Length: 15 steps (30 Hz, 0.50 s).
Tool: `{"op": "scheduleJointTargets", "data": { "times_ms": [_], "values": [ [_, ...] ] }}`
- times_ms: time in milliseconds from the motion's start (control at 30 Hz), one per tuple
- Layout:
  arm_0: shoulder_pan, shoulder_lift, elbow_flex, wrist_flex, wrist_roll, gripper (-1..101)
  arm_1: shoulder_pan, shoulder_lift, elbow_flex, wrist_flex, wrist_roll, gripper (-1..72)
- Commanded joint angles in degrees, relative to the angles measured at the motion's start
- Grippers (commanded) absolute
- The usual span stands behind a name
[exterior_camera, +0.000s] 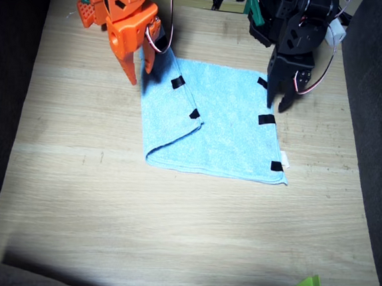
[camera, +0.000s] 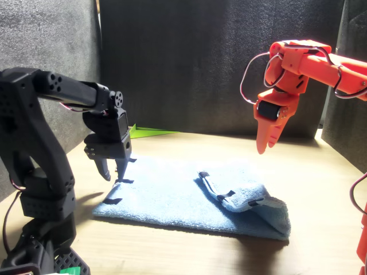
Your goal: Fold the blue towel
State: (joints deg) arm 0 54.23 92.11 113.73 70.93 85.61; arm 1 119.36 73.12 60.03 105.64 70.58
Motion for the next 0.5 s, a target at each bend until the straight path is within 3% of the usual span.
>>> {"op": "scheduleJointTargets", "data": {
  "times_ms": [0, 467],
  "values": [
    [1.14, -0.79, -2.99, 0.62, 0.26, 17, 0.35, 1.67, 0.18, 0.53, 0.88, 22.8],
    [0.44, -5.62, -8.17, 1.32, 0.62, 18, 1.23, 1.32, -0.26, 0.53, 0.88, 22.8]
  ]
}}
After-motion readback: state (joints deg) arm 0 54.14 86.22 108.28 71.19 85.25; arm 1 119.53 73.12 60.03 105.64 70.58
